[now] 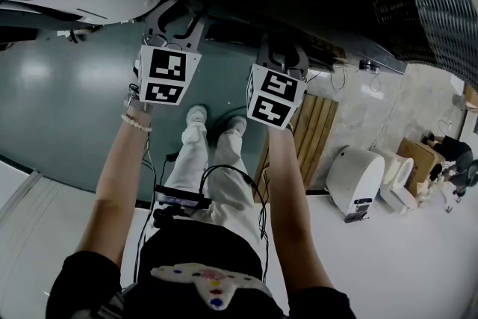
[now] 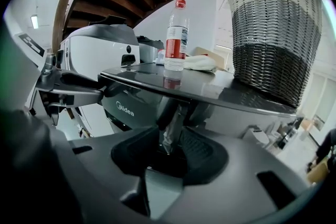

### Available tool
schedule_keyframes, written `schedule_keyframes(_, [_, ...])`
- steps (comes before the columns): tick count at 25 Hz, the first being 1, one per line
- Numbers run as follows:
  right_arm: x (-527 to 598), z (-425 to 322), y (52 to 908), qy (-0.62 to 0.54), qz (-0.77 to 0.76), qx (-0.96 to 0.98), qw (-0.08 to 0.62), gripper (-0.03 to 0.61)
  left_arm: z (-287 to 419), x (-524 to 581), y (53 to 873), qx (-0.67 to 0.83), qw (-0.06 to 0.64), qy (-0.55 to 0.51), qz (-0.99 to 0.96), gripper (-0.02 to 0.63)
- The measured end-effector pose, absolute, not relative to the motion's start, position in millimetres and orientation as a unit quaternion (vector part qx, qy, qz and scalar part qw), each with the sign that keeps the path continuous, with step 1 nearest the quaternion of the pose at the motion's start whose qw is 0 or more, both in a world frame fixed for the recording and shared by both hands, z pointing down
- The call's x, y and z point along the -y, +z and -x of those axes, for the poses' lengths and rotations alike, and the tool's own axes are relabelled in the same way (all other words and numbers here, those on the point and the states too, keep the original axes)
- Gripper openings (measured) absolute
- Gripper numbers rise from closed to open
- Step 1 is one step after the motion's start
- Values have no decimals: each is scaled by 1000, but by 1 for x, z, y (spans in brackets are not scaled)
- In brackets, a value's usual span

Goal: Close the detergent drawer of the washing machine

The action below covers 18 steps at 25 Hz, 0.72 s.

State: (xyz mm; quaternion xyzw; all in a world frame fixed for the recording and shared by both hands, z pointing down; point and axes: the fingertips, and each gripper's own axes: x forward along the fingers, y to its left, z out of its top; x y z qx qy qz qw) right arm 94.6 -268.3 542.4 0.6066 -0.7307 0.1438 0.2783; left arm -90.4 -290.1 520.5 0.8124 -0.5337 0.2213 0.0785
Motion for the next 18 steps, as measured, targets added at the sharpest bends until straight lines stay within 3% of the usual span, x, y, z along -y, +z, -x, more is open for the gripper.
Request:
schedule_keyframes(7, [268, -100, 540, 160, -597, 745, 250, 109, 88, 287, 507, 537, 76, 201, -816, 110])
schedule_keyframes(11, [262, -108, 532, 151, -607, 740, 247, 8, 93, 280, 503, 547, 77, 211, -806, 19])
schedule_keyframes(18, [245, -101, 510, 130, -590, 759, 243, 5, 85, 260, 478, 550, 78, 197, -808, 12])
